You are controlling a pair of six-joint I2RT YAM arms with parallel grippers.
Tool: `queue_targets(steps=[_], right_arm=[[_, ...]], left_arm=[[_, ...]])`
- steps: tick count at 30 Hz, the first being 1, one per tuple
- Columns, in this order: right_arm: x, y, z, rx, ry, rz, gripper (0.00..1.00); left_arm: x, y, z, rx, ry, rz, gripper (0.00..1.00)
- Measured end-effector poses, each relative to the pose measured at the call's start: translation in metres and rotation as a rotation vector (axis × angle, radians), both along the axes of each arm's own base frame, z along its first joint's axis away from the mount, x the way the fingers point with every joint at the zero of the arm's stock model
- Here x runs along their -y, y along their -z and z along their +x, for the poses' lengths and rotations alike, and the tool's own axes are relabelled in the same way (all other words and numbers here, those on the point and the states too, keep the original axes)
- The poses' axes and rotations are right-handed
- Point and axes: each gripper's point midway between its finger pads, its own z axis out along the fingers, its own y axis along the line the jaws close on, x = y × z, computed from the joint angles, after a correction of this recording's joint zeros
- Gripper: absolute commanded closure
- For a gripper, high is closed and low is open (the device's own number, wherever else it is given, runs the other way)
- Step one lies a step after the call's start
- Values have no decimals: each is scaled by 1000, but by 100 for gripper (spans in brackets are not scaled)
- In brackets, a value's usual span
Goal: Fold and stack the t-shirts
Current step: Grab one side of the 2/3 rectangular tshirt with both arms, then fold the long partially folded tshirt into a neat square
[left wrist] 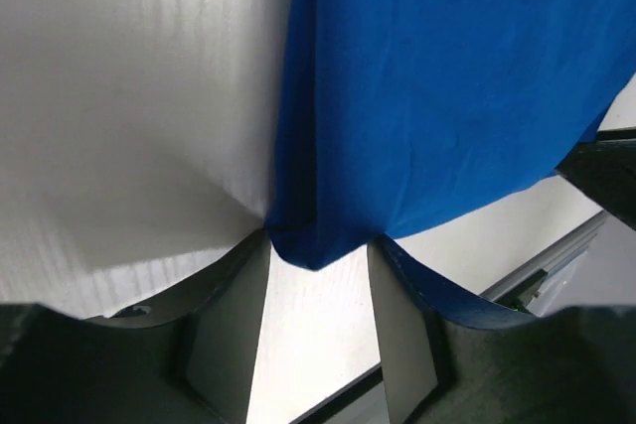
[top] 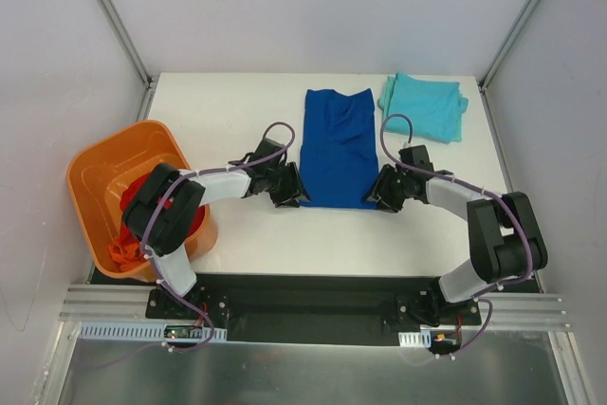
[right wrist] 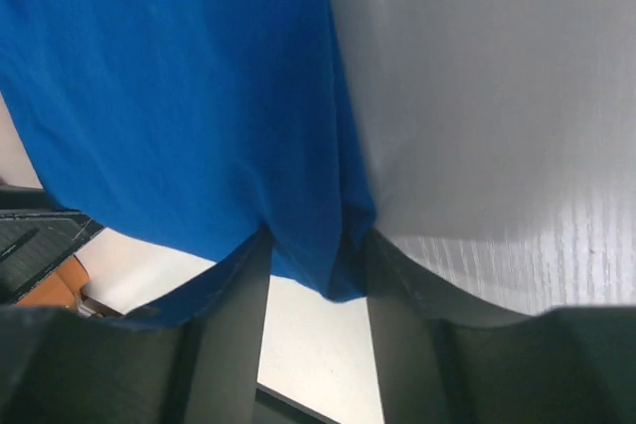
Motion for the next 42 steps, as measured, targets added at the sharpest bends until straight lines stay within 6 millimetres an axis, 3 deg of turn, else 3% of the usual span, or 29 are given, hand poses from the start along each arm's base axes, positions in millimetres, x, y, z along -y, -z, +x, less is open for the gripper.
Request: queue_targets(steps=[3, 5, 6, 7, 8, 17, 20, 23, 27, 30, 35, 39, 42], right_arm=[[-3, 2, 2, -2, 1, 15, 74], [-3, 5, 1, -7, 1, 17, 82], [-3, 6, 0, -9, 2, 16, 91], [-3, 7, -1, -13, 4, 18, 98], [-3, 8, -1, -12, 1, 16, 99], [-2, 8, -4, -7, -18, 11, 99], [-2, 6, -21, -14, -51, 12, 99], [-4, -2, -51, -20, -106, 9, 99], [-9, -29, -92, 17, -187, 13, 99], [-6, -60, -107, 97, -201, 34, 99], [-3, -113, -113, 219, -198, 64, 99], [-8, -159, -97, 314, -211, 74, 99], [-14, -183, -78, 346, -226, 68, 99]], left_arm=[[5, 1, 5, 3, -4, -14, 69], [7, 3, 6, -2, -2, -19, 90], [8, 4, 6, -8, -4, -23, 99], [8, 6, 7, -7, 0, -23, 100], [9, 9, 7, -14, 2, -26, 100], [12, 6, 0, 14, 32, -52, 100], [5, 4, -22, 32, 58, -40, 100], [2, -5, -54, 49, 104, -49, 100], [-4, -31, -101, 109, 172, -81, 100], [-4, -70, -120, 203, 198, -144, 100], [-10, -129, -121, 369, 170, -246, 100], [-13, -151, -111, 432, 141, -234, 100], [-16, -167, -97, 484, 101, -201, 100]])
